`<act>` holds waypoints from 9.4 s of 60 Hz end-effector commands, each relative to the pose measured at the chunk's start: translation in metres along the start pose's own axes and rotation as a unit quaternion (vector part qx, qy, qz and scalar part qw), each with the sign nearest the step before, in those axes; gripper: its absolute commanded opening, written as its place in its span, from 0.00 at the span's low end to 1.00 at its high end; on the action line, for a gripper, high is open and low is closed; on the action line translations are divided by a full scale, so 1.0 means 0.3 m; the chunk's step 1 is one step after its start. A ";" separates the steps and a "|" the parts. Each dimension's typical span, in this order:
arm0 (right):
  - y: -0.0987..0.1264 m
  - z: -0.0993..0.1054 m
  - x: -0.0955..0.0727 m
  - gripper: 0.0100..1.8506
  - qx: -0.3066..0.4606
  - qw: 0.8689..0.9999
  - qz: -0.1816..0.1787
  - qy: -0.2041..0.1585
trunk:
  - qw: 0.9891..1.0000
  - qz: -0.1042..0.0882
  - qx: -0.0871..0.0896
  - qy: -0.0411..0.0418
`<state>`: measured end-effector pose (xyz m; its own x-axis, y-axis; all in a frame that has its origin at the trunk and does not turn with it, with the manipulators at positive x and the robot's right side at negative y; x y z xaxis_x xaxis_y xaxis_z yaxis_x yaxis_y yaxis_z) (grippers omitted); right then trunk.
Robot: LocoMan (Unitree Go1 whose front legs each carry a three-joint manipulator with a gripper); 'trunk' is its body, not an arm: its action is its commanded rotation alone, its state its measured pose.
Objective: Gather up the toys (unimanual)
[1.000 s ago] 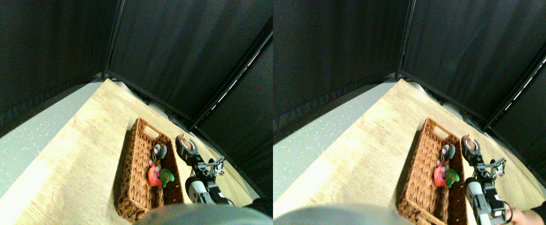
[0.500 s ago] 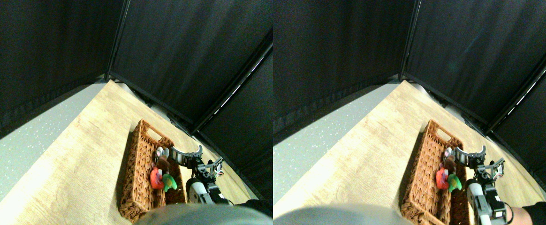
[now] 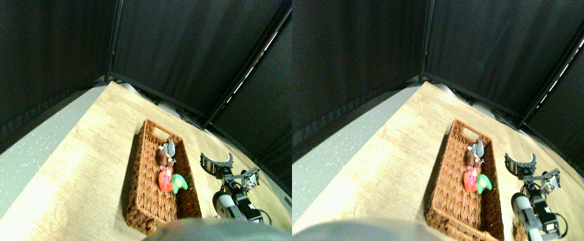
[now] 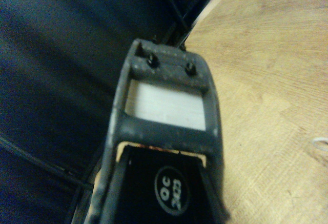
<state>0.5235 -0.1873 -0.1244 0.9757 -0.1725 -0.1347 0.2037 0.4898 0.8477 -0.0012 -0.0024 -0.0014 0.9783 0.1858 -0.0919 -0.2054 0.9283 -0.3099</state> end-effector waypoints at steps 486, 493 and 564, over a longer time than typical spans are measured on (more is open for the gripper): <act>0.139 -0.103 -0.078 0.03 0.065 0.991 0.063 0.099 | 1.000 0.009 -0.026 0.006; 0.159 -0.140 -0.081 0.03 0.067 0.988 0.072 0.116 | 0.999 0.013 -0.038 0.003; 0.079 -0.102 -0.093 0.46 0.058 0.993 0.056 0.085 | 1.000 -0.002 -0.021 0.009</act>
<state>0.4978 -0.1417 -0.1287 0.9778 0.0345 -0.2067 0.1782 0.3816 0.9070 -0.0012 -0.0019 -0.0022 0.9766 0.1872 -0.1062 -0.2131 0.9105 -0.3543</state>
